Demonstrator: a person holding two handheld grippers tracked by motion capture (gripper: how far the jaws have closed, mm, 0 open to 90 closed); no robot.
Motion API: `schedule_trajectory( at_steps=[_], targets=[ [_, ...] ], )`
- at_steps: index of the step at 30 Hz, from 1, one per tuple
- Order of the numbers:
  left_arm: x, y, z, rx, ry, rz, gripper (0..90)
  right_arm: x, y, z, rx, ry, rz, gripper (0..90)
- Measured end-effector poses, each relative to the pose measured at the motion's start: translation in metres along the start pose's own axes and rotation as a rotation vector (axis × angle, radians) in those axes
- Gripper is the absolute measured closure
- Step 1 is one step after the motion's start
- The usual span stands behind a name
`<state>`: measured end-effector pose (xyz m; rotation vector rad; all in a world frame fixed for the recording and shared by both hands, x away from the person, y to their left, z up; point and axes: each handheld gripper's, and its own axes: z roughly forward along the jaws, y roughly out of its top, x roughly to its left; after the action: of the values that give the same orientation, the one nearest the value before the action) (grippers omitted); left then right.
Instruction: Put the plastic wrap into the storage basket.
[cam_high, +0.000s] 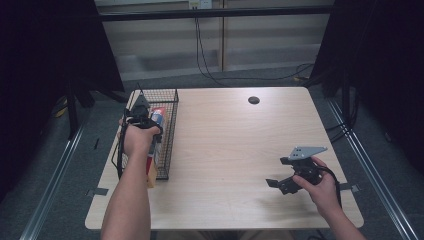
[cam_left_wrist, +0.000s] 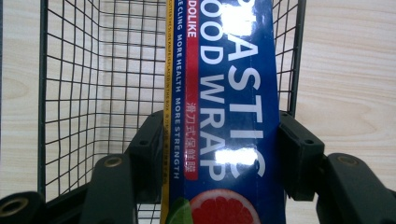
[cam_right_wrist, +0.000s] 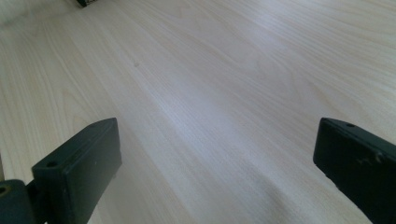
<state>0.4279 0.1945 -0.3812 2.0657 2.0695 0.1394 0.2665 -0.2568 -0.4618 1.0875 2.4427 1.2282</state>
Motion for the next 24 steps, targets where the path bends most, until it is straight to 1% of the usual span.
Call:
schedule_trajectory(
  at_steps=[1, 4, 6, 7, 11, 13, 24],
  targets=[
    [0.0004, 0.0001, -0.0001, 0.002, -0.013, -0.015, 43.6, -0.0001, 0.0000, 0.0000, 0.000, 0.000, 0.000, 0.9],
    [0.0008, 0.0006, 0.0002, -0.001, -0.004, -0.008, 43.6, 0.0002, 0.0001, 0.0006, -0.001, 0.000, 0.004, 0.9],
    [0.0000, 0.0008, 0.0008, 0.000, -0.005, -0.012, 43.5, 0.0005, 0.0001, 0.0011, 0.001, 0.000, 0.003, 0.9],
    [0.0000, 0.0010, 0.0012, -0.003, -0.006, -0.007, 43.5, 0.0005, 0.0001, 0.0010, 0.001, -0.003, 0.002, 0.8],
    [-0.0010, 0.0010, 0.0031, 0.001, -0.006, -0.015, 43.5, 0.0004, 0.0000, 0.0006, 0.002, -0.001, 0.002, 0.9],
    [-0.0010, 0.0011, 0.0042, 0.003, -0.005, -0.010, 43.5, 0.0002, -0.0001, 0.0004, 0.001, 0.000, 0.000, 0.9],
    [-0.0005, 0.0016, 0.0065, 0.005, 0.004, -0.013, 43.1, 0.0006, 0.0000, 0.0008, 0.001, -0.001, 0.002, 0.9]
  ],
)
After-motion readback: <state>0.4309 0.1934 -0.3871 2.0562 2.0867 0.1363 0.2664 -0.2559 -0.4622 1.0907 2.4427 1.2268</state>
